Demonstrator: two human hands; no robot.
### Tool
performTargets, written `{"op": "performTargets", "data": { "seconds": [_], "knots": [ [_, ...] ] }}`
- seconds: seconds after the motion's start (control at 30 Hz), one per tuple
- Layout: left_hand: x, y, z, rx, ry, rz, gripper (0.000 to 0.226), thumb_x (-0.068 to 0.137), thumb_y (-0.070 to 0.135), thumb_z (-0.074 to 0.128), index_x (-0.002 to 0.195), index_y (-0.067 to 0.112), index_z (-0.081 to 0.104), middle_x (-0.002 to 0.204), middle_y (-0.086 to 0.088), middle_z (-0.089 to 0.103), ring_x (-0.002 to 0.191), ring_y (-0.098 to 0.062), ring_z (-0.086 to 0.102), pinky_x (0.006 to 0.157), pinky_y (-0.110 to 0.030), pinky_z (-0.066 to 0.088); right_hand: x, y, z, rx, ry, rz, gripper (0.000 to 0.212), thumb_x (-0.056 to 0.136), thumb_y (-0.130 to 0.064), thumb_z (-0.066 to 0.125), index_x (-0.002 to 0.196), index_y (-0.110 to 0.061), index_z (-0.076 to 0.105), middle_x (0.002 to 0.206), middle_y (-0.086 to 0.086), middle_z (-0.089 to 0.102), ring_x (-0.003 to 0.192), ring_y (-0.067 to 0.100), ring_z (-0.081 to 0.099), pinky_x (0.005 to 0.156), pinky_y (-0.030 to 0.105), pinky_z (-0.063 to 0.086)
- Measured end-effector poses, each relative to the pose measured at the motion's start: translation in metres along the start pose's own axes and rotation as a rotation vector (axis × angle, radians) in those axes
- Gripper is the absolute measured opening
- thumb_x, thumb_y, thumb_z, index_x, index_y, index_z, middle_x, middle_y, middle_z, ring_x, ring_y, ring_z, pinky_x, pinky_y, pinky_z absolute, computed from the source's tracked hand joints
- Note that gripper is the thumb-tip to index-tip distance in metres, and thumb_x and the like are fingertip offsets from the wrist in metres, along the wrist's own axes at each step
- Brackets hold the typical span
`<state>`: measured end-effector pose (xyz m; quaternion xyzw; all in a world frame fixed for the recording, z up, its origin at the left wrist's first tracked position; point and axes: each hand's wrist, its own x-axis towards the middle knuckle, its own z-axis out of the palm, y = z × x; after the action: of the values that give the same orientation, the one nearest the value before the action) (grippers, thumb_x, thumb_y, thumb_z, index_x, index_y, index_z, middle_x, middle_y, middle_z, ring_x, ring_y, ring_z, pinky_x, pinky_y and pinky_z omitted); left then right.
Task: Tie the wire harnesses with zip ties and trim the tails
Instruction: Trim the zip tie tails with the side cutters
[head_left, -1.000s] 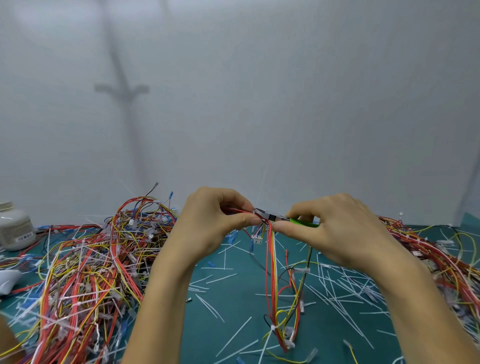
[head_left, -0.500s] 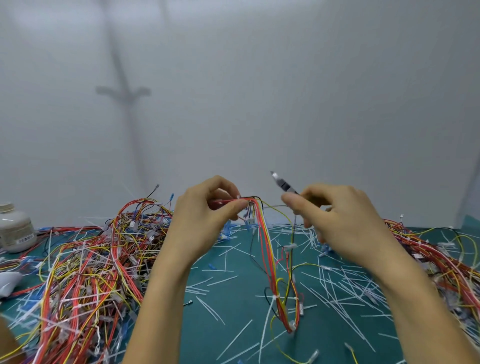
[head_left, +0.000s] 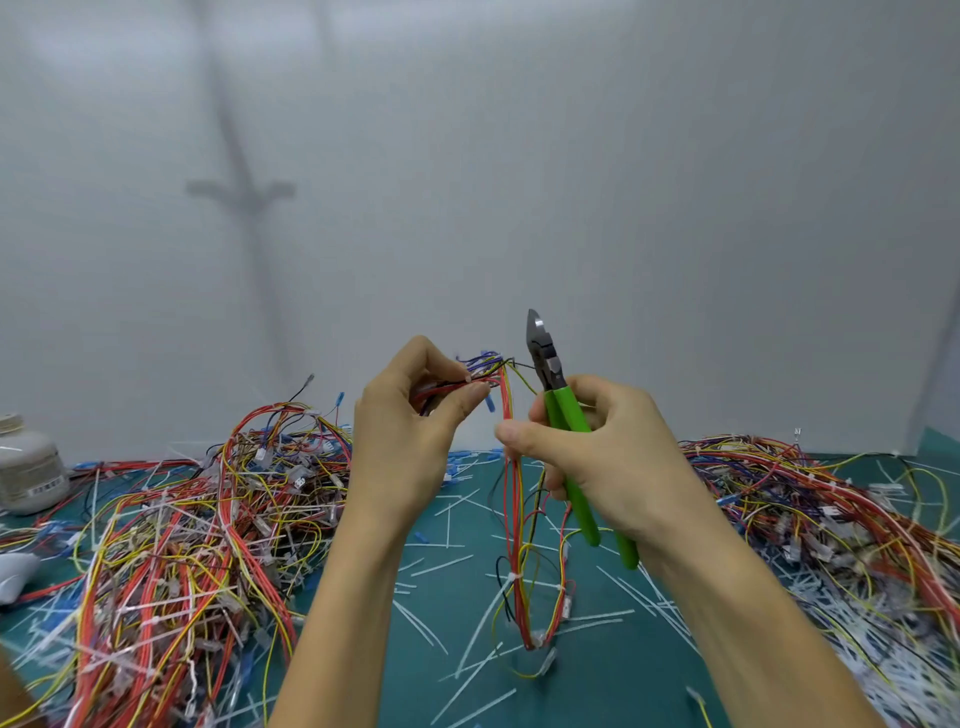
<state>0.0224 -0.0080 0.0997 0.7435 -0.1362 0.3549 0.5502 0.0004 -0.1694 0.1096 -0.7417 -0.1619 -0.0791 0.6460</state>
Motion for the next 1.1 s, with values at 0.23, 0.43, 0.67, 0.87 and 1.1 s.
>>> {"op": "performTargets", "data": {
  "seconds": [0.23,0.43,0.67,0.87,1.1],
  "knots": [
    [0.0,0.002,0.004,-0.062,-0.025,0.029,0.027,0.082,0.0,0.074,0.076,0.022,0.06,0.081,0.004,0.071,0.079,-0.007,0.068,0.077,-0.019,0.053,0.004,0.004,-0.004,0.121,0.009,-0.052,0.02,0.074,-0.008,0.083,0.076,-0.012,0.063,0.058,-0.004,0.063,0.044,0.014,0.054,0.047,0.025,0.049],
    [-0.003,0.012,-0.004,0.217,-0.126,0.039,0.02,0.083,0.017,0.075,0.097,0.028,0.066,0.104,0.017,0.066,0.099,0.002,0.058,0.08,-0.018,0.047,0.007,0.005,-0.014,0.179,-0.01,-0.125,0.02,0.073,-0.009,0.085,0.075,-0.014,0.066,0.061,-0.003,0.063,0.048,0.015,0.054,0.05,0.026,0.05],
    [-0.009,0.033,-0.007,0.224,-0.543,-0.189,0.036,0.076,0.058,0.071,0.083,0.023,0.075,0.077,0.004,0.075,0.068,-0.007,0.072,0.068,-0.024,0.057,0.01,0.009,-0.018,0.155,0.01,-0.153,0.019,0.069,-0.016,0.086,0.074,-0.017,0.067,0.064,-0.001,0.066,0.055,0.014,0.057,0.054,0.029,0.051],
    [-0.008,0.021,0.003,-0.033,-0.575,-0.343,0.009,0.093,0.013,0.065,0.092,0.005,0.069,0.084,-0.01,0.076,0.071,-0.027,0.074,0.066,-0.03,0.061,0.01,0.008,-0.026,0.087,-0.026,-0.106,0.013,0.089,-0.021,0.069,0.091,-0.01,0.063,0.075,0.0,0.073,0.058,0.017,0.06,0.06,0.033,0.055],
    [-0.003,0.009,-0.012,-0.078,-0.408,-0.37,0.003,0.096,0.004,0.058,0.096,0.004,0.061,0.087,-0.009,0.075,0.068,-0.026,0.074,0.065,-0.032,0.06,0.015,0.012,-0.045,0.005,0.131,-0.027,0.009,0.091,-0.017,0.067,0.082,-0.014,0.065,0.079,0.005,0.076,0.052,0.016,0.052,0.053,0.031,0.052]
  ]
}}
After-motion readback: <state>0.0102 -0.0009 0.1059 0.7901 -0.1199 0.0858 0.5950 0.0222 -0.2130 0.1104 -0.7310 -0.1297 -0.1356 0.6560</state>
